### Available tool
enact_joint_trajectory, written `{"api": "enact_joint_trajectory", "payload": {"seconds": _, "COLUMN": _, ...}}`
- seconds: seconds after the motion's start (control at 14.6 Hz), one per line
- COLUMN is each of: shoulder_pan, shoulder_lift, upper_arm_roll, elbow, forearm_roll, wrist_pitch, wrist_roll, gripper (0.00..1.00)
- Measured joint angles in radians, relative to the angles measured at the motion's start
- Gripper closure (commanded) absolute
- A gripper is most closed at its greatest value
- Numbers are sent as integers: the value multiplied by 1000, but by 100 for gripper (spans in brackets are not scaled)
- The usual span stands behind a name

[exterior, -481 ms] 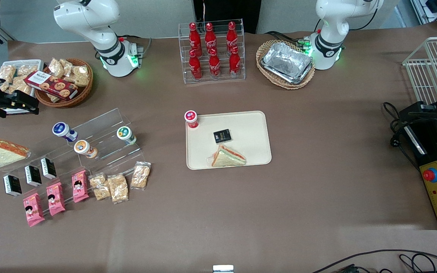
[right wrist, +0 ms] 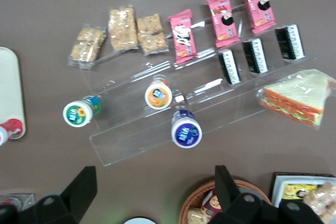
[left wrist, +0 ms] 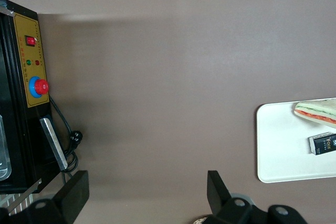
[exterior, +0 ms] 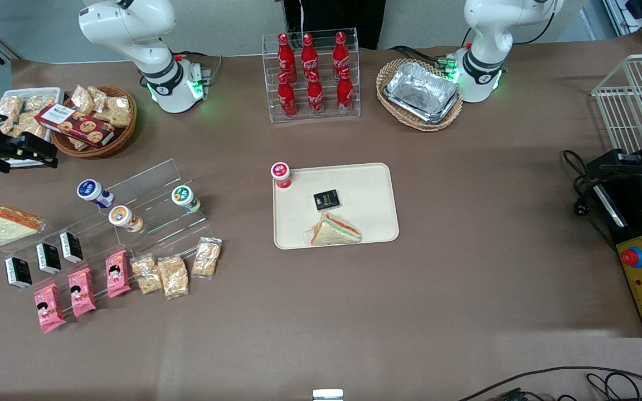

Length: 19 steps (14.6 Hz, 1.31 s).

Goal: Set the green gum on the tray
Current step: 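Move the right gripper toward the acrylic stand of gum bottles, then lower the right gripper over the green-labelled gum bottle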

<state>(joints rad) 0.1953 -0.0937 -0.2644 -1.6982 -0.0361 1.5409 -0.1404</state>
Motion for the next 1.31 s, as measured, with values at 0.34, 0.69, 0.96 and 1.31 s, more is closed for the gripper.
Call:
{"api": "enact_joint_trajectory", "payload": {"seconds": 0.34, "shoulder_pan": 38, "shoulder_lift": -10, "upper_arm_roll": 86, "elbow": -1, "forearm_roll": 18, "wrist_pitch": 2, "wrist_roll": 140, "gripper": 0}}
{"api": "enact_joint_trajectory", "payload": {"seconds": 0.69, "shoulder_pan": 53, "shoulder_lift": -9, "upper_arm_roll": 222, "elbow": -65, "forearm_roll": 18, "wrist_pitch": 32, "wrist_roll": 354, "gripper": 0}}
{"api": "enact_joint_trajectory", "payload": {"seconds": 0.96, "shoulder_pan": 73, "shoulder_lift": -37, "upper_arm_roll": 227, "elbow": -212, "forearm_roll": 19, "wrist_pitch": 157, "wrist_roll": 404, "gripper": 0}}
{"api": "enact_joint_trajectory", "payload": {"seconds": 1.31, "shoulder_pan": 117, "shoulder_lift": -168, "upper_arm_roll": 229, "elbow": -548, "forearm_roll": 21, "wrist_pitch": 432, "wrist_roll": 524, "gripper": 0}}
